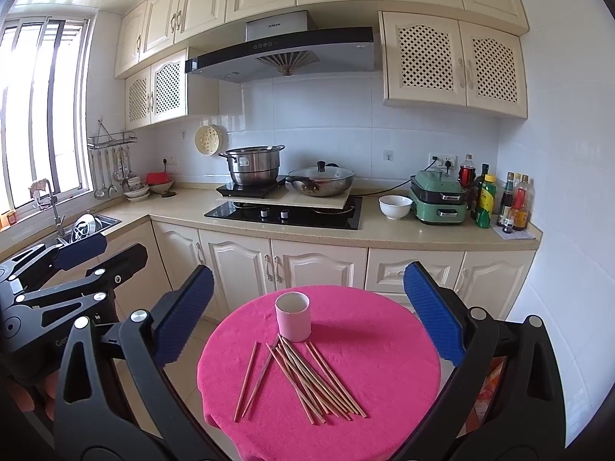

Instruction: Organize utensils

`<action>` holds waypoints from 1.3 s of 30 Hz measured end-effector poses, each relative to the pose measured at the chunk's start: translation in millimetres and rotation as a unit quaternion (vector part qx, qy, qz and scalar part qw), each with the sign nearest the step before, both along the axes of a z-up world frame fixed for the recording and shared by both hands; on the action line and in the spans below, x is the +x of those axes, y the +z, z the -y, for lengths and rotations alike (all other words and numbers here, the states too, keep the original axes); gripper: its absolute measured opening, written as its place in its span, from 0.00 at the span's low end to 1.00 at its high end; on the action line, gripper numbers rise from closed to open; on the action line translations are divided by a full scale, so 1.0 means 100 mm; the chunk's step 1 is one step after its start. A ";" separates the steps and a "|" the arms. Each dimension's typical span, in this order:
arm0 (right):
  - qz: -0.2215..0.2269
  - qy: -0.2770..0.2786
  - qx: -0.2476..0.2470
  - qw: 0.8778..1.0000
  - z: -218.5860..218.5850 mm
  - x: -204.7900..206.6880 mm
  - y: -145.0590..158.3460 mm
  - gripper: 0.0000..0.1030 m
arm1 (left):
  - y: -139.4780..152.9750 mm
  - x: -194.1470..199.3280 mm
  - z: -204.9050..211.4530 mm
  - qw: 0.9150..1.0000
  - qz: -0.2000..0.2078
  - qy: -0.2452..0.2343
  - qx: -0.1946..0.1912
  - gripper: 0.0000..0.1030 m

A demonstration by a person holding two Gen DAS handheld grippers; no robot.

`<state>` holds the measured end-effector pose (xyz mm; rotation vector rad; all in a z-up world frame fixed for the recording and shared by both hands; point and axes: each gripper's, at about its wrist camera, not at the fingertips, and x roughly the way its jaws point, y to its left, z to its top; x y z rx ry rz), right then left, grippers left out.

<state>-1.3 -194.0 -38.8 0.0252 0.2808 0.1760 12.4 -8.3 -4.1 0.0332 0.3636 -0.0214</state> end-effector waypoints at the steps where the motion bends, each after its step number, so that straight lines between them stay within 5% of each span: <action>1: -0.001 0.000 0.000 1.000 0.00 0.00 0.00 0.94 | 0.00 0.00 0.00 1.000 -0.001 0.000 0.000 0.56; 39: -0.066 0.009 -0.005 0.998 0.02 0.77 -0.36 0.94 | -0.42 0.79 0.10 0.998 -0.064 0.005 0.006 0.56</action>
